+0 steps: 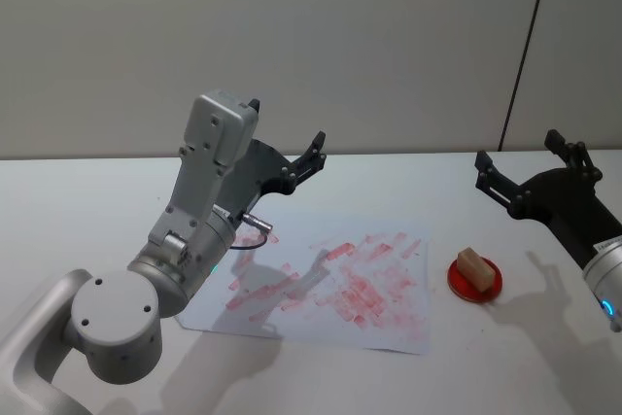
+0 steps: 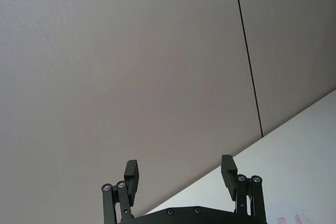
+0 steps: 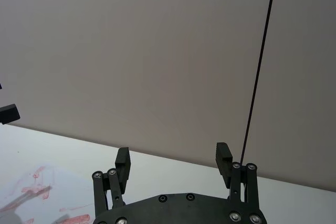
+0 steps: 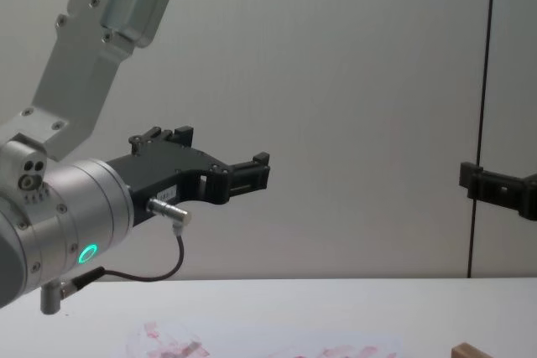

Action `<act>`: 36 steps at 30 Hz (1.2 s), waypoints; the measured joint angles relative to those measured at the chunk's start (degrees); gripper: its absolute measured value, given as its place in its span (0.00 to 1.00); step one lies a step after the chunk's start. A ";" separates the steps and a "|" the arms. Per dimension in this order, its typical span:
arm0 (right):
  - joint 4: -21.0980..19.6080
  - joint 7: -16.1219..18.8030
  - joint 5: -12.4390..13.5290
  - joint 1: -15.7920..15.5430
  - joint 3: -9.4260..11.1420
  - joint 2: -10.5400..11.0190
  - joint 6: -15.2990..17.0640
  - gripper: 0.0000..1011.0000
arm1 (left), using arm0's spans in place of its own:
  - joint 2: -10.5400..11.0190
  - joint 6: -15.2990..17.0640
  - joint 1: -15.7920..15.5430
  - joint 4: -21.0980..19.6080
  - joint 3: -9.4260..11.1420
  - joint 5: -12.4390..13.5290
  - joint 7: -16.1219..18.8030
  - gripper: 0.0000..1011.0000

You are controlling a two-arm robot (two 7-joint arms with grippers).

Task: Use the one hand to pick up the stamp and affix it onto the A4 paper.

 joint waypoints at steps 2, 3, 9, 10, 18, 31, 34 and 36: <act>-0.01 0.00 0.00 0.00 0.00 0.00 -0.01 0.99 | 0.00 0.00 0.00 0.00 0.00 0.00 0.00 0.99; -0.01 0.00 0.00 0.00 0.00 -0.01 -0.01 0.99 | 0.00 0.00 0.00 0.00 0.00 0.00 0.00 0.99; -0.01 0.00 0.00 0.01 -0.02 -0.03 -0.02 0.99 | 0.00 0.00 0.00 0.00 0.00 0.00 0.00 0.99; -0.01 0.00 0.00 0.01 -0.02 -0.03 -0.02 0.99 | 0.00 0.00 0.00 0.00 0.00 0.00 0.00 0.99; -0.01 0.02 0.00 0.01 -0.02 -0.03 -0.02 0.99 | 0.00 0.00 0.00 0.00 0.00 0.00 0.00 0.99; 0.01 0.15 0.08 -0.01 0.03 0.00 0.07 0.99 | 0.00 0.00 0.00 0.00 0.00 0.00 0.00 0.99; -0.10 0.35 0.78 -0.23 0.25 0.25 0.68 0.99 | 0.00 0.00 0.00 0.00 0.00 0.00 0.00 0.99; -0.27 0.48 1.15 -0.37 0.39 0.40 1.12 0.99 | 0.00 0.00 0.00 0.00 0.00 0.00 0.00 0.99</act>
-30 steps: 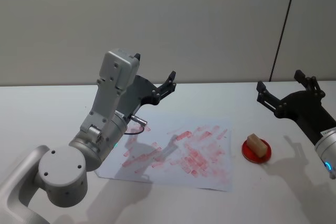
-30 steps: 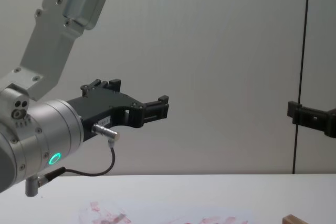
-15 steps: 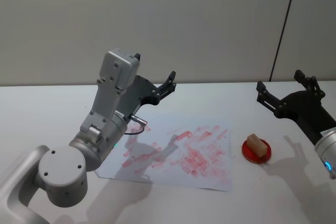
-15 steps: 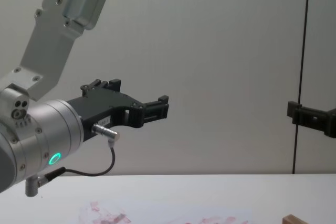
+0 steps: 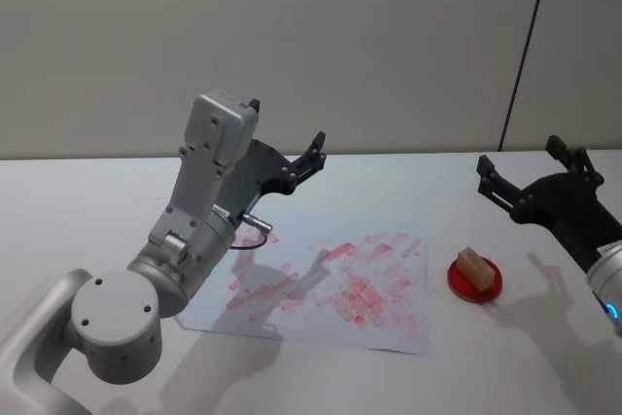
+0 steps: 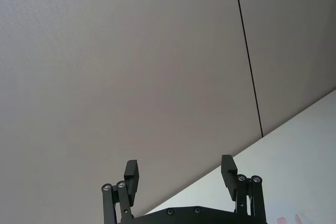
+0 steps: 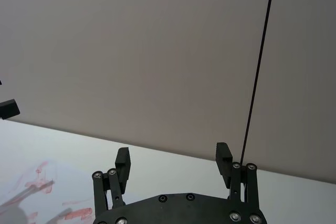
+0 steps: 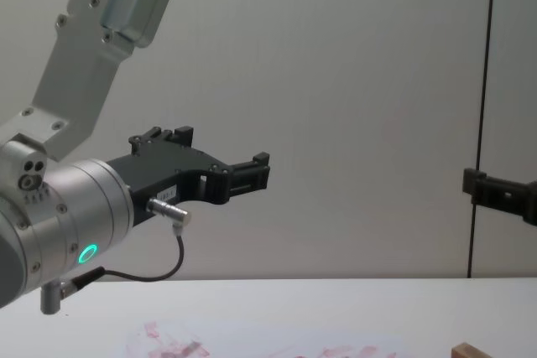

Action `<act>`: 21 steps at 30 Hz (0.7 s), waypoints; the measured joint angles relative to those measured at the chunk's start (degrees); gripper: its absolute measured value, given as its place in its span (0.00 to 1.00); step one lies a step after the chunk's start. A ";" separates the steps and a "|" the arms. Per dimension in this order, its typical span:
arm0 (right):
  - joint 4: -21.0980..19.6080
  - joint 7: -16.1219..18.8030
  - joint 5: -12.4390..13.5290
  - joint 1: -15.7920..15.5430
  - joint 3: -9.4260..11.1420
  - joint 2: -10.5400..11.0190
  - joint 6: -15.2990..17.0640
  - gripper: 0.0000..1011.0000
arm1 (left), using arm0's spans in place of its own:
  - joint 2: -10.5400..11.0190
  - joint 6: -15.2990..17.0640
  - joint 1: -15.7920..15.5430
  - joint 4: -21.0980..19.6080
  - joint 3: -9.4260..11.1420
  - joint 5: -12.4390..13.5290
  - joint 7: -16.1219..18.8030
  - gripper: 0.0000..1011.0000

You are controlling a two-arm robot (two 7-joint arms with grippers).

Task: Use the one hand to pick up the stamp and affix it onto the A4 paper.

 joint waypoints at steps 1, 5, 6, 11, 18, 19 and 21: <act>-0.10 0.07 0.22 -0.08 0.06 0.09 0.28 0.99 | 0.00 0.00 0.00 0.00 0.00 0.00 0.00 0.99; -0.91 0.52 1.68 -0.82 0.58 0.96 2.33 0.99 | 0.00 0.00 0.00 0.00 0.00 0.00 0.00 0.99; -0.98 0.60 1.91 -0.92 0.64 1.07 2.71 0.99 | 0.00 0.00 0.00 0.00 0.00 0.00 0.00 0.99; -1.63 1.41 3.04 -1.86 1.23 2.39 5.83 0.99 | 0.00 0.00 0.00 0.00 0.00 0.00 0.00 0.99; -1.45 2.88 3.01 -2.62 1.64 3.91 9.58 0.99 | 0.00 0.00 0.00 0.00 0.00 0.00 0.00 0.99; -1.30 3.14 2.85 -2.64 1.65 4.03 10.03 0.99 | 0.00 0.00 0.00 0.00 0.00 0.00 0.00 0.99; -0.76 3.71 2.40 -2.62 1.65 4.27 10.87 0.99 | 0.00 0.00 0.00 0.00 0.00 0.00 0.00 0.99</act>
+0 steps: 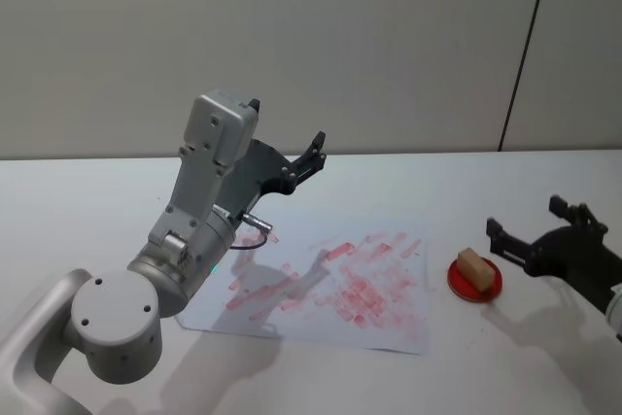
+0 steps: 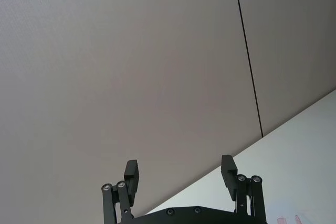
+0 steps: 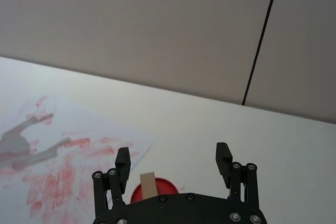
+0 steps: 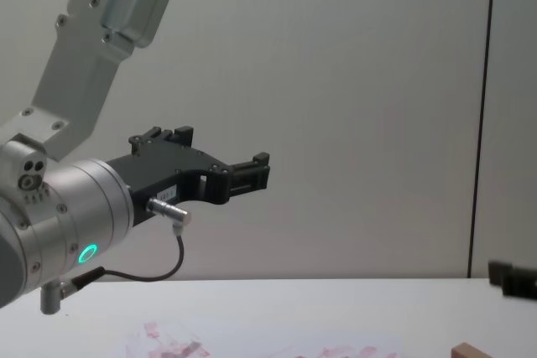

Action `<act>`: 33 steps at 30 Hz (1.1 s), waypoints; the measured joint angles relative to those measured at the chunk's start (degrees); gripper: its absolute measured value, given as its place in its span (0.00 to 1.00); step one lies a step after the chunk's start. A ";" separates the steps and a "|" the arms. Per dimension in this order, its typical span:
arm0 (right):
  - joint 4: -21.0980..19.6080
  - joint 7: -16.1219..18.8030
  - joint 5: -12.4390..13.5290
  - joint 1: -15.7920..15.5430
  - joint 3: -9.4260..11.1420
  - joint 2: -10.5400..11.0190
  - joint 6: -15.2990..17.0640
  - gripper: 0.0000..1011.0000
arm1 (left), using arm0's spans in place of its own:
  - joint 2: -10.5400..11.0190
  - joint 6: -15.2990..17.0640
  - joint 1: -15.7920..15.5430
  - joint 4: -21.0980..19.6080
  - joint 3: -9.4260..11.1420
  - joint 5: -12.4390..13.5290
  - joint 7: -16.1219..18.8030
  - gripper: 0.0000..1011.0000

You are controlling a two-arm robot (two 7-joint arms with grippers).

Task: Use the one hand to pick up the stamp and affix it onto the A4 paper.

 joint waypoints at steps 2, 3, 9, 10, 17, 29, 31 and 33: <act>0.55 0.38 -0.35 0.15 -0.03 0.08 0.52 0.99 | 0.00 0.00 0.00 0.00 0.00 0.00 0.00 0.99; 1.06 0.88 -0.80 0.37 -0.13 0.08 1.10 0.99 | 0.00 0.00 0.00 0.00 0.00 0.00 0.00 0.99; 3.70 2.51 -2.74 1.87 -0.82 -0.52 2.47 0.99 | 0.00 0.00 0.00 0.00 0.00 0.00 0.00 0.99; 4.14 2.78 -3.03 2.13 -0.94 -0.65 2.65 0.99 | 0.00 0.00 0.00 0.00 0.00 0.00 0.00 0.99; 7.05 4.90 -5.18 4.00 -1.94 -1.76 3.71 0.99 | 0.00 0.00 0.00 0.00 0.00 0.00 0.00 0.99; 11.42 7.96 -8.35 6.78 -3.48 -3.64 4.85 0.99 | 0.00 0.00 0.00 0.00 0.00 0.00 0.00 0.99; 12.03 8.29 -8.87 7.12 -3.68 -3.87 4.96 0.99 | 0.00 0.00 0.00 0.00 0.00 0.00 0.00 0.99; 12.36 8.46 -9.17 7.33 -3.79 -4.02 5.00 0.99 | 0.00 0.00 0.00 0.00 0.00 0.00 0.00 0.99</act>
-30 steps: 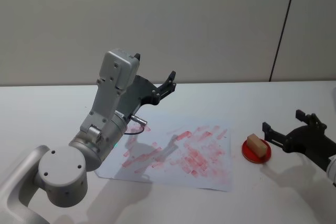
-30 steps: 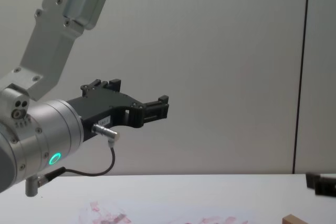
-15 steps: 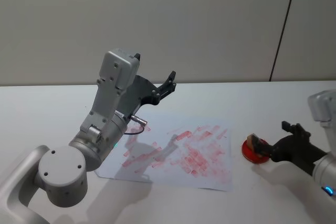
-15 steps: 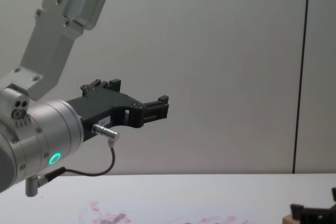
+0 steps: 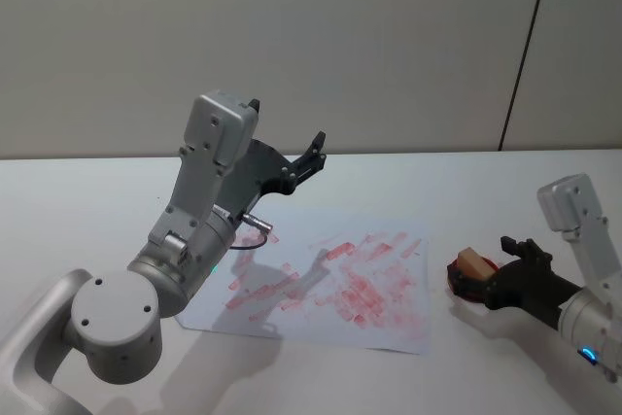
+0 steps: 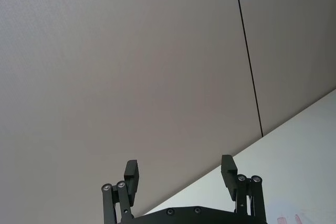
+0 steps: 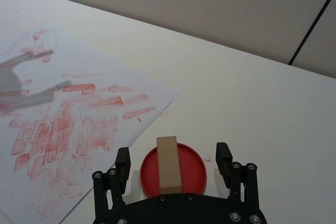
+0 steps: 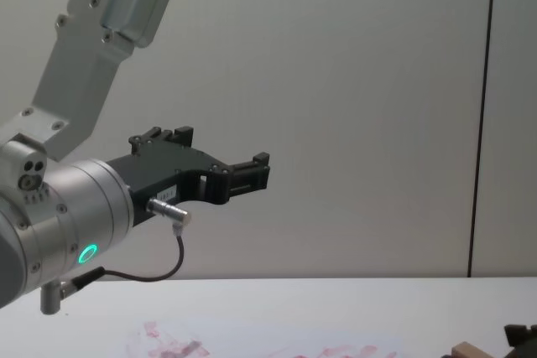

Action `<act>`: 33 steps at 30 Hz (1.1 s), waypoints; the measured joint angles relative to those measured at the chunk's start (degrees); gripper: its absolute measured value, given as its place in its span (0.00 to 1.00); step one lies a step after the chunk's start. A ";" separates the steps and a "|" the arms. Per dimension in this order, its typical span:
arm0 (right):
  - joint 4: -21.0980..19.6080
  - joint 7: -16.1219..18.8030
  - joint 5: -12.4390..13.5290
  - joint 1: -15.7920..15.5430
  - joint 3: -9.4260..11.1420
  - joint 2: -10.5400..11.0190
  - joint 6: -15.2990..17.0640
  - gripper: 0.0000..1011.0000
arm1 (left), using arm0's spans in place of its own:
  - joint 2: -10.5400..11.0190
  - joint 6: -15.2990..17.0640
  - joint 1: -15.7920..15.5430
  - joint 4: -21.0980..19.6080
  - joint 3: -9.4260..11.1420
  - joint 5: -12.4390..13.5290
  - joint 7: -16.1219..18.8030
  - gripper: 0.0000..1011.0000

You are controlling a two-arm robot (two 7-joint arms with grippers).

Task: Use the one hand to pick up the stamp and affix it onto the A4 paper.

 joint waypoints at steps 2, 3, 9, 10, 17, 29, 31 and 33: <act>0.54 0.24 -0.46 0.33 -0.21 -0.23 0.02 0.99 | 0.00 0.00 0.00 0.00 0.00 0.00 0.00 0.99; 0.75 0.30 -0.60 0.45 -0.30 -0.31 0.02 0.99 | 0.00 0.00 0.00 0.00 0.00 0.00 0.00 0.99; 1.91 0.75 -1.60 1.10 -0.73 -0.79 -0.03 0.99 | 0.00 0.00 0.00 0.00 0.00 0.00 0.00 0.99; 1.91 0.75 -1.60 1.10 -0.73 -0.79 -0.03 0.97 | 0.00 0.00 0.00 0.00 0.00 0.00 0.00 0.99; 2.55 1.06 -2.17 1.49 -0.99 -1.09 -0.13 0.79 | 0.00 0.00 0.00 0.00 0.00 0.00 0.00 0.99; 3.10 1.28 -2.67 1.81 -1.18 -1.34 -0.22 0.42 | 0.00 0.00 0.00 0.00 0.00 0.00 0.00 0.99; 3.15 1.30 -2.72 1.84 -1.20 -1.37 -0.24 0.36 | 0.00 0.00 0.00 0.00 0.00 0.00 0.00 0.99; 3.18 1.31 -2.75 1.86 -1.21 -1.37 -0.25 0.33 | 0.00 0.00 0.00 0.00 0.00 0.00 0.00 0.99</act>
